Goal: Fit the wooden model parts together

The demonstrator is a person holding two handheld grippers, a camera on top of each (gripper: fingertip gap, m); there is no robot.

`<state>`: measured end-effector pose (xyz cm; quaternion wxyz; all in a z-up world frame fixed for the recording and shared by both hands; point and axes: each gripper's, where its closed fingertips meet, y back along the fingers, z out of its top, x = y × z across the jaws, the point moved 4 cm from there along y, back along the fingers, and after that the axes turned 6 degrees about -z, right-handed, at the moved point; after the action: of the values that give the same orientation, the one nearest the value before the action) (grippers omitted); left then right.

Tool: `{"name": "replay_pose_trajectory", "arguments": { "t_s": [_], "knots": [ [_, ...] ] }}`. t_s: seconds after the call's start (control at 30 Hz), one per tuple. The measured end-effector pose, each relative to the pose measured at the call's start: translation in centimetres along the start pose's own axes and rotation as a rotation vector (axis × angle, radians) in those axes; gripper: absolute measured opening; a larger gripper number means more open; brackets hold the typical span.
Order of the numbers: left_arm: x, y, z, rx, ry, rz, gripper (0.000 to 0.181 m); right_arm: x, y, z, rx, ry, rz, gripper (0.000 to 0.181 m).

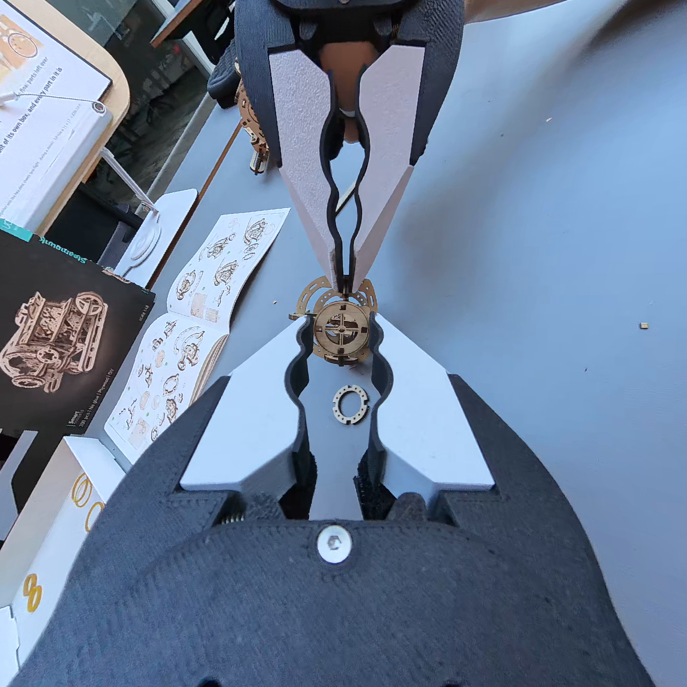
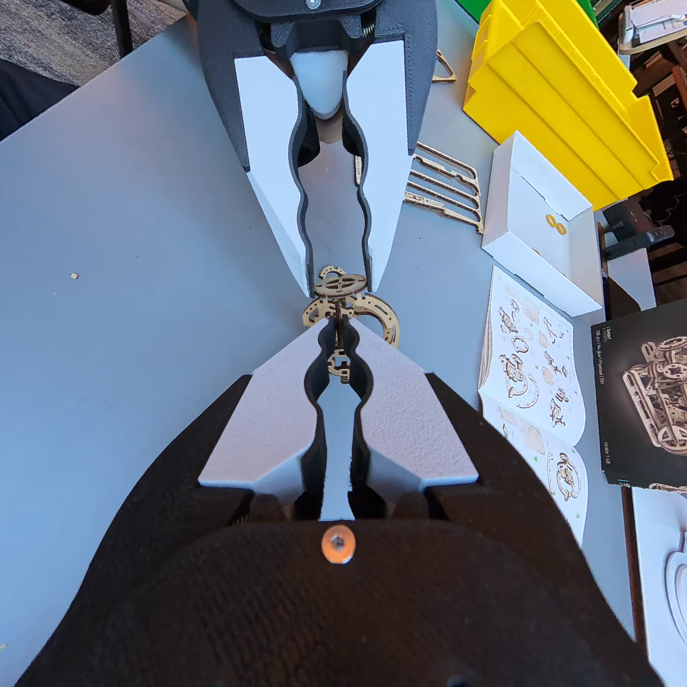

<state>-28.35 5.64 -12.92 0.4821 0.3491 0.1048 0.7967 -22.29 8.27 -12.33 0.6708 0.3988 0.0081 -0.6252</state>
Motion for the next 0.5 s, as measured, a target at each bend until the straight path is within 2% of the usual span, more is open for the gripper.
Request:
{"name": "replay_pose_trajectory", "arguments": {
  "t_s": [0.5],
  "knots": [
    [0.28, -0.11, 0.08, 0.044, -0.033, -0.014, 0.028, -0.17, -0.14, -0.14, 0.001, -0.014, -0.033, 0.001]
  ]
}}
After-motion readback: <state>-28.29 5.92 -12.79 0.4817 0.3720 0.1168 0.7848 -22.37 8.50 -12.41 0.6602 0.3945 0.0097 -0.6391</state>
